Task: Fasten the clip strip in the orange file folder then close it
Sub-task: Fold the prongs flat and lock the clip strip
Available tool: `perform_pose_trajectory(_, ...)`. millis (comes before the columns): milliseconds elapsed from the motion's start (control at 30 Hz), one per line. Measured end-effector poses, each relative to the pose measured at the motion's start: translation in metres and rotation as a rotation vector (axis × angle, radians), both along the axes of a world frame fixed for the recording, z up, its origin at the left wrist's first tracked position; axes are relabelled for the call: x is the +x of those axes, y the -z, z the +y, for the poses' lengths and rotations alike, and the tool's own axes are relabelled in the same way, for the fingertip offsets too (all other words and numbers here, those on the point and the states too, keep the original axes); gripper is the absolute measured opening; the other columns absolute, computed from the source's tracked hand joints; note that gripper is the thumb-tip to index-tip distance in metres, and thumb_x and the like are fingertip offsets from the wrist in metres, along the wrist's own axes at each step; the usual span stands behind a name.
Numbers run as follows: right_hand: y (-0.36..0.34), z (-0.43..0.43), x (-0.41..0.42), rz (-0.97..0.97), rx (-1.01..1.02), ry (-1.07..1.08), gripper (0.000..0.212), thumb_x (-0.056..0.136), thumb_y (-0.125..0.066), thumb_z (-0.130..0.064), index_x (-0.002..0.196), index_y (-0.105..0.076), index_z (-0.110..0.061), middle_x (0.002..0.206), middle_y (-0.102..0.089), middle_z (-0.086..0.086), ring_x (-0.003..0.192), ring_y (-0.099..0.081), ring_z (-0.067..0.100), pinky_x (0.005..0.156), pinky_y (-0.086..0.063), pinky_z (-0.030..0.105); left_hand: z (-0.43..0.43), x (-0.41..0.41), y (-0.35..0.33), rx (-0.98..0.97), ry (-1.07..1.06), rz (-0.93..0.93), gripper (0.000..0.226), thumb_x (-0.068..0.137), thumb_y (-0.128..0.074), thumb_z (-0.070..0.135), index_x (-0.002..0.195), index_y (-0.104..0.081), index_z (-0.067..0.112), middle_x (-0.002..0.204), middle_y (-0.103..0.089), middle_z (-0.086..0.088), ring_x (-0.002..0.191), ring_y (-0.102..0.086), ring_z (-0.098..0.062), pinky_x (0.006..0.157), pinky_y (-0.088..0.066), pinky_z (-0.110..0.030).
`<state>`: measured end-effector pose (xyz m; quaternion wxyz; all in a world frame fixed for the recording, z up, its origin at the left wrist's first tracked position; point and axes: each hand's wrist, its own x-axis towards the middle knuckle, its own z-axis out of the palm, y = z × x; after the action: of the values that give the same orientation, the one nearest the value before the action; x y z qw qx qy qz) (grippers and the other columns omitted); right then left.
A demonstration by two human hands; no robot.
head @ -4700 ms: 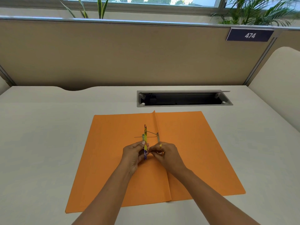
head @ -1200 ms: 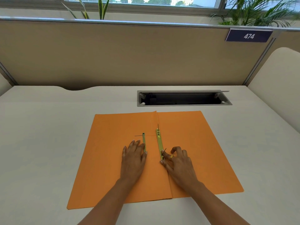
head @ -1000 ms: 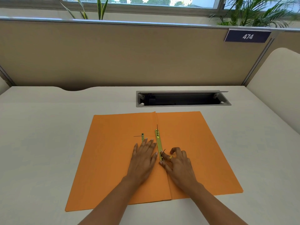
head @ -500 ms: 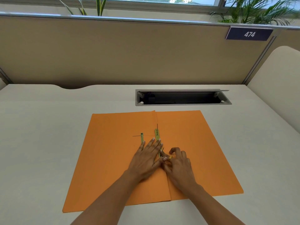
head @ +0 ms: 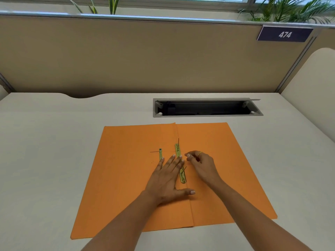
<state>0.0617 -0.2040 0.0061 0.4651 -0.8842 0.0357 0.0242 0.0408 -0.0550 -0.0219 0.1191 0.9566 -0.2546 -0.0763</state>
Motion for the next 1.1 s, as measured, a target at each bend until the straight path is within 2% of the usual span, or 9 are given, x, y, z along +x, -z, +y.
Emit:
perform_pose_trajectory(133, -0.004, 0.010, 0.022, -0.017, -0.048, -0.013, 0.020, 0.088, -0.055, -0.015, 0.102, -0.066, -0.006, 0.094, -0.068, 0.011, 0.079, -0.053, 0.015, 0.058, -0.034, 0.017, 0.000, 0.000, 0.001, 0.024, 0.012, -0.015, 0.124, 0.050, -0.004, 0.091, 0.150, -0.002, 0.017, 0.160, 0.001, 0.003, 0.147, 0.008, -0.012, 0.120, 0.008, -0.043)
perform_pose_trajectory(333, -0.001, 0.026, 0.038, 0.015, -0.056, 0.005, 0.021, 0.083, -0.063, -0.014, 0.103, -0.065, -0.007, 0.082, -0.061, 0.003, 0.073, -0.054, 0.017, 0.075, -0.049, 0.032, -0.001, 0.001, 0.003, 0.027, 0.017, -0.024, 0.125, 0.050, -0.007, 0.091, 0.150, -0.003, 0.016, 0.160, 0.000, 0.001, 0.147, 0.009, -0.013, 0.120, 0.008, -0.044)
perform_pose_trajectory(467, 0.002, 0.027, 0.041, 0.022, -0.057, 0.058, 0.019, 0.083, -0.062, -0.009, 0.100, -0.066, -0.002, 0.097, -0.069, 0.017, 0.083, -0.059, 0.023, 0.082, -0.050, 0.034, 0.000, 0.002, 0.003, 0.010, 0.018, -0.026, 0.124, 0.050, -0.008, 0.091, 0.150, -0.002, 0.017, 0.160, 0.000, 0.002, 0.147, 0.008, -0.013, 0.120, 0.008, -0.044)
perform_pose_trajectory(600, 0.005, 0.026, 0.044, 0.015, -0.025, 0.120, 0.015, 0.084, -0.060, -0.005, 0.095, -0.068, 0.001, 0.101, -0.070, 0.019, 0.094, -0.063, 0.028, 0.077, -0.045, 0.025, -0.001, 0.002, 0.004, 0.013, 0.011, -0.020, 0.125, 0.049, -0.009, 0.091, 0.150, -0.001, 0.018, 0.160, 0.000, 0.004, 0.147, 0.009, -0.012, 0.120, 0.008, -0.043)
perform_pose_trajectory(767, 0.009, 0.027, 0.047, 0.031, -0.014, 0.113, 0.013, 0.081, -0.064, -0.009, 0.091, -0.068, -0.001, 0.082, -0.067, 0.014, 0.077, -0.058, 0.019, 0.081, -0.052, 0.034, -0.001, 0.001, 0.003, -0.014, 0.010, -0.022, 0.124, 0.050, -0.012, 0.091, 0.150, -0.004, 0.018, 0.160, -0.002, 0.004, 0.147, 0.008, -0.011, 0.120, 0.011, -0.042)
perform_pose_trajectory(900, 0.009, 0.025, 0.051, 0.032, -0.005, 0.134, 0.014, 0.082, -0.063, -0.008, 0.091, -0.068, 0.001, 0.077, -0.060, 0.008, 0.074, -0.054, 0.018, 0.064, -0.039, 0.019, 0.000, 0.002, 0.003, -0.016, 0.012, -0.024, 0.124, 0.051, -0.012, 0.091, 0.150, -0.004, 0.018, 0.160, -0.002, 0.004, 0.147, 0.008, -0.011, 0.119, 0.011, -0.041)
perform_pose_trajectory(1000, 0.011, 0.024, 0.055, 0.070, 0.047, 0.170, 0.004, 0.080, -0.065, -0.007, 0.077, -0.067, -0.005, 0.073, -0.060, 0.009, 0.070, -0.056, 0.022, 0.067, -0.051, 0.035, 0.000, 0.002, 0.004, -0.016, 0.011, -0.023, 0.123, 0.051, -0.013, 0.091, 0.150, -0.005, 0.017, 0.160, -0.002, 0.004, 0.147, 0.009, -0.010, 0.119, 0.011, -0.041)
perform_pose_trajectory(1033, 0.011, 0.024, 0.057, 0.087, 0.062, 0.182, 0.012, 0.079, -0.066, -0.006, 0.069, -0.063, -0.010, 0.070, -0.060, 0.010, 0.065, -0.057, 0.023, 0.067, -0.053, 0.039, 0.000, 0.001, 0.004, -0.018, 0.010, -0.021, 0.123, 0.052, -0.013, 0.090, 0.150, -0.005, 0.017, 0.160, -0.002, 0.004, 0.147, 0.009, -0.010, 0.119, 0.012, -0.041)
perform_pose_trajectory(1100, 0.011, 0.022, 0.060, 0.119, 0.089, 0.192, 0.027, 0.078, -0.068, -0.004, 0.059, -0.054, -0.018, 0.060, -0.058, 0.006, 0.052, -0.054, 0.018, 0.060, -0.052, 0.033, 0.000, 0.002, 0.004, -0.014, 0.010, -0.015, 0.123, 0.052, -0.013, 0.090, 0.150, -0.005, 0.017, 0.160, -0.001, 0.004, 0.147, 0.009, -0.010, 0.119, 0.012, -0.041)
